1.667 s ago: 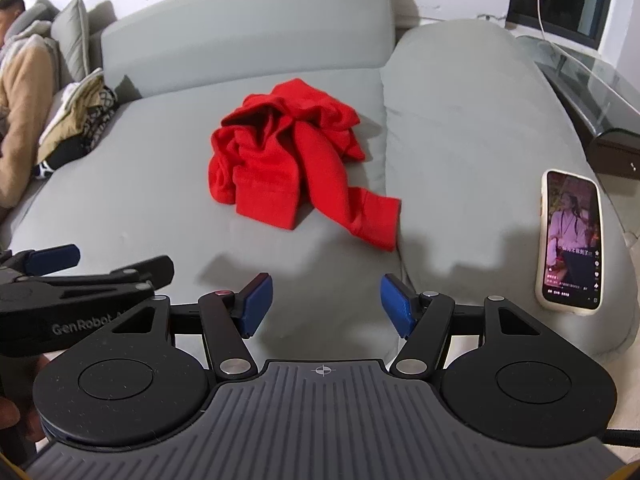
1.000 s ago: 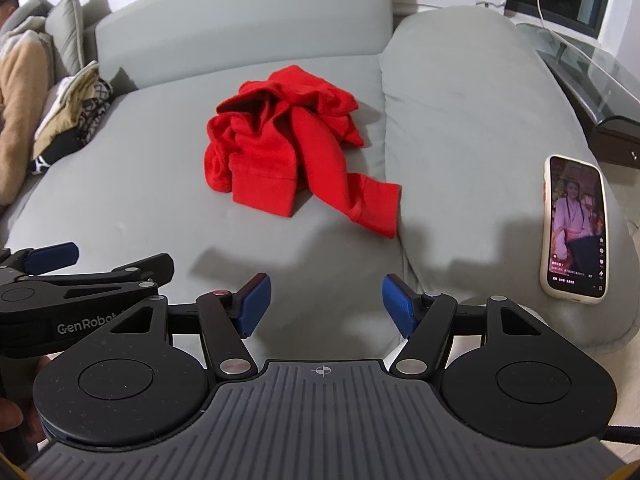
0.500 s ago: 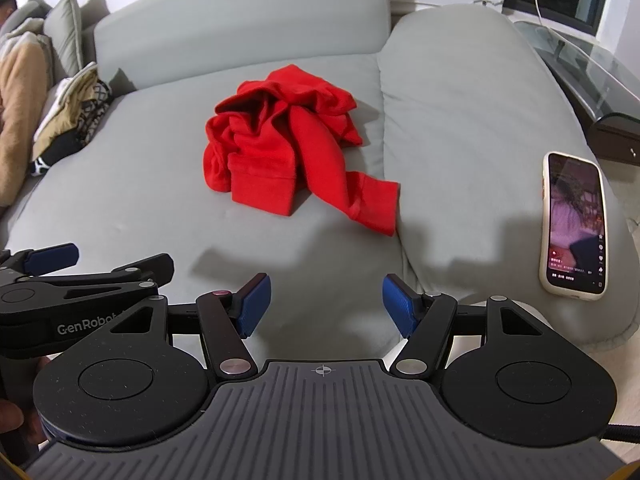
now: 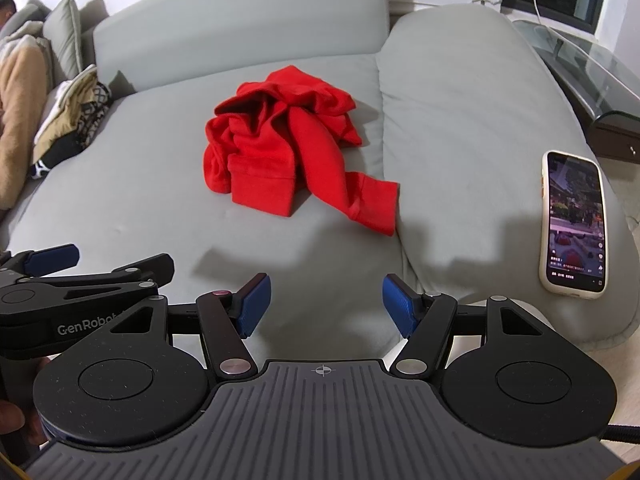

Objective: Fold clothes

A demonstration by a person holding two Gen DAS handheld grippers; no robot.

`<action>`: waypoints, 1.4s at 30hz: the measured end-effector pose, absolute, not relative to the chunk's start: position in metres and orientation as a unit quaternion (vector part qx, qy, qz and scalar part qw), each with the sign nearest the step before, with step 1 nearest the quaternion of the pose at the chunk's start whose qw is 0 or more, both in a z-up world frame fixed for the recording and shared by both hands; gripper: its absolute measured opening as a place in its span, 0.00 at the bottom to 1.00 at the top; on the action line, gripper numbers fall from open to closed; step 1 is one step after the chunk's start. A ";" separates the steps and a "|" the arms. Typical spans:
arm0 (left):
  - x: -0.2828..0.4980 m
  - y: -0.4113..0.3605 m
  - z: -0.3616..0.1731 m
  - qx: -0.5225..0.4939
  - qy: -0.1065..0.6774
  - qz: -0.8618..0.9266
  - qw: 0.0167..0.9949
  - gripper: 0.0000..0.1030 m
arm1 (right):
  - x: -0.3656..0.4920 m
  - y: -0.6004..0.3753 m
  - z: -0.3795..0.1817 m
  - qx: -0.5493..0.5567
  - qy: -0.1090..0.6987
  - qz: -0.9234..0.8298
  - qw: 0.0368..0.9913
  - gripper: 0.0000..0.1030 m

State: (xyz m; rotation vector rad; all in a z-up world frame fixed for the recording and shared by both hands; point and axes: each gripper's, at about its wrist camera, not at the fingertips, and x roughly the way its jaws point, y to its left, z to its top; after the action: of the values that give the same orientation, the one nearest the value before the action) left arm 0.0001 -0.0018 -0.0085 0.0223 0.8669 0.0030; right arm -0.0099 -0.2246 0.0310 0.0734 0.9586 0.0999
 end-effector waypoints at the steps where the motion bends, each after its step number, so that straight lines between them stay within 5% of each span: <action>1: 0.000 -0.002 -0.008 0.011 0.420 0.002 0.907 0.97 | -0.010 -0.225 0.031 0.036 0.461 0.048 0.885 0.66; 42: 0.012 0.047 -0.010 -0.030 0.460 0.023 0.887 0.98 | 0.011 -0.199 0.041 0.010 0.476 0.089 0.875 0.73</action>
State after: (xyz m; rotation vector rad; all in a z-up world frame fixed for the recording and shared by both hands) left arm 0.0118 0.0466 -0.0099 -0.0623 0.9558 0.0487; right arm 0.0115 -0.1989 0.0408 0.0202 0.9943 0.1861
